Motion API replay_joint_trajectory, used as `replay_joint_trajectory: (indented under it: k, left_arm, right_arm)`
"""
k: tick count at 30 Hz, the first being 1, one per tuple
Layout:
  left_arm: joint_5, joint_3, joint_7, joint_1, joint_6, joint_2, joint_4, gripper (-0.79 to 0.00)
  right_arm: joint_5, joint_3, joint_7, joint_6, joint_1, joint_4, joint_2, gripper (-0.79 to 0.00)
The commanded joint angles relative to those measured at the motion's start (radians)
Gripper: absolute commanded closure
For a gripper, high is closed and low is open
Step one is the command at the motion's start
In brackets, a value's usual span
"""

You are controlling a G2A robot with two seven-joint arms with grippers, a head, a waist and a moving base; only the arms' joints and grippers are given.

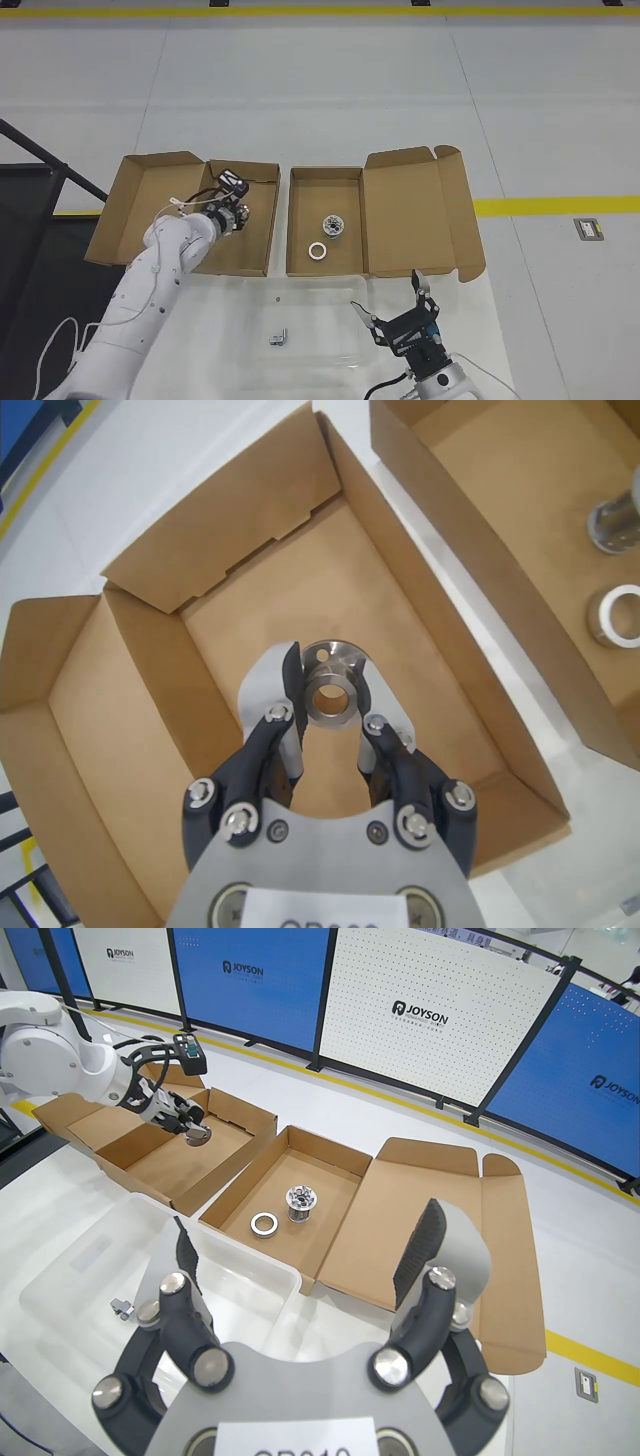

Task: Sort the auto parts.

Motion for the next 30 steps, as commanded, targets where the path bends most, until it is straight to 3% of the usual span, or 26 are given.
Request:
replay_joint_trajectory:
  k: [1, 5, 6, 8, 10, 11, 14, 23, 25, 27, 30]
  left_arm:
    - [0.007, 0.022, 0.032, -0.022, 0.022, -0.012, 0.056, 0.0]
    - [0.004, 0.063, 0.089, -0.059, 0.045, -0.039, 0.156, -0.009]
    - [0.006, 0.074, 0.099, -0.066, 0.051, -0.046, 0.177, -0.083]
    - [0.008, 0.094, 0.114, -0.08, 0.055, -0.06, 0.218, -0.302]
    - [0.005, 0.111, 0.125, -0.093, 0.055, -0.073, 0.255, -0.391]
    - [0.004, 0.117, 0.133, -0.1, 0.056, -0.078, 0.271, -0.471]
    - [0.003, 0.132, 0.152, -0.118, 0.056, -0.093, 0.314, -0.539]
    - [-0.031, 0.121, 0.21, -0.169, 0.018, -0.109, 0.384, -0.496]
    - [-0.037, 0.11, 0.214, -0.178, -0.02, -0.104, 0.377, -0.483]
    - [-0.014, 0.105, 0.214, -0.182, -0.045, -0.095, 0.354, -0.409]
    - [0.019, 0.093, 0.2, -0.17, -0.099, -0.076, 0.296, -0.428]
  right_arm:
    - [0.0, 0.0, 0.0, 0.0, 0.0, 0.0, 0.0, -0.785]
    - [0.0, 0.0, 0.0, 0.0, 0.0, 0.0, 0.0, -0.785]
    - [0.0, 0.0, 0.0, 0.0, 0.0, 0.0, 0.0, -0.785]
    - [0.0, 0.0, 0.0, 0.0, 0.0, 0.0, 0.0, -0.785]
    - [0.0, 0.0, 0.0, 0.0, 0.0, 0.0, 0.0, -0.785]
    - [0.0, 0.0, 0.0, 0.0, 0.0, 0.0, 0.0, -0.785]
    - [0.0, 0.0, 0.0, 0.0, 0.0, 0.0, 0.0, -0.785]
    - [0.0, 0.0, 0.0, 0.0, 0.0, 0.0, 0.0, -0.785]
    - [0.0, 0.0, 0.0, 0.0, 0.0, 0.0, 0.0, -0.785]
    - [0.0, 0.0, 0.0, 0.0, 0.0, 0.0, 0.0, -0.785]
    - [0.0, 0.0, 0.0, 0.0, 0.0, 0.0, 0.0, -0.785]
